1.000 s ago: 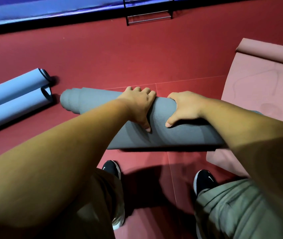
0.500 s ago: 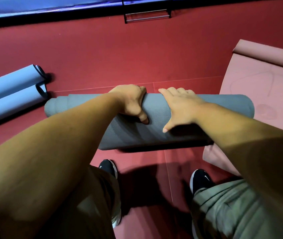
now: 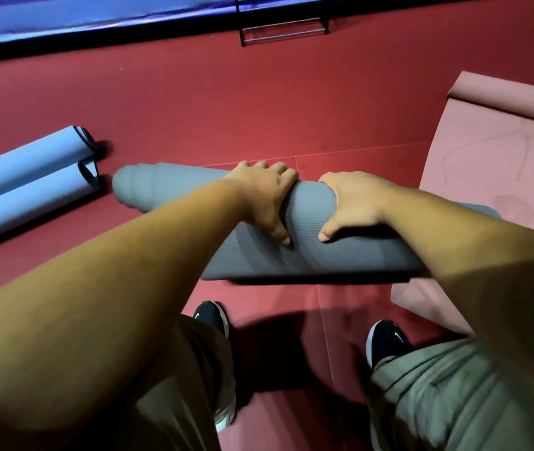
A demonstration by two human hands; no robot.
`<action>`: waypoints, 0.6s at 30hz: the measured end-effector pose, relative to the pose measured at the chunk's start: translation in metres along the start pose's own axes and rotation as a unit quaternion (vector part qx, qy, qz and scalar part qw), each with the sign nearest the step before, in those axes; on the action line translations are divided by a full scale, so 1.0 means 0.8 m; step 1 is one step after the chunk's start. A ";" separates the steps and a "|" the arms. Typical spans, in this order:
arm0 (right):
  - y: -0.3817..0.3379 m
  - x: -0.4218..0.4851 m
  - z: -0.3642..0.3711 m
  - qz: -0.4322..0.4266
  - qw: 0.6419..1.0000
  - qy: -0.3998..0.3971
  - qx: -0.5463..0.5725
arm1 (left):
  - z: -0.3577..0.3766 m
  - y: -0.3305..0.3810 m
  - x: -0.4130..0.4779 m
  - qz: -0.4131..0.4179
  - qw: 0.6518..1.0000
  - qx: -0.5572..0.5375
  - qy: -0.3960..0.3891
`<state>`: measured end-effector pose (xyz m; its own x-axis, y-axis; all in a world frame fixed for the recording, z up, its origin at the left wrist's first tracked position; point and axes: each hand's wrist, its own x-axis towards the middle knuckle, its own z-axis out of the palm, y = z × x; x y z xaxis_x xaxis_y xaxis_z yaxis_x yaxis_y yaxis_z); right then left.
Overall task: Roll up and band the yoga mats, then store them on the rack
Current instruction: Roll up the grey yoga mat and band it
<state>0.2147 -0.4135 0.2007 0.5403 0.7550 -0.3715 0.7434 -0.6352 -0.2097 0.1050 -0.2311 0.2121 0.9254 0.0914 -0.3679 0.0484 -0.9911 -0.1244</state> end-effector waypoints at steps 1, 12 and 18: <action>0.001 -0.001 -0.001 0.003 1.000 -0.007 0.015 | 0.001 0.003 0.001 0.000 1.000 0.020 -0.006; 0.006 0.003 0.004 0.002 0.997 -0.060 0.040 | 0.004 -0.003 0.010 -0.013 0.998 -0.068 0.004; -0.005 0.004 0.018 -0.034 0.997 0.000 -0.071 | 0.001 -0.020 0.010 -0.055 0.984 -0.167 -0.043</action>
<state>0.2078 -0.4107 0.1870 0.4863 0.7962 -0.3600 0.8272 -0.5522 -0.1037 0.1115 -0.2147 0.2101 0.8731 0.1931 -0.4477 0.2799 -0.9503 0.1360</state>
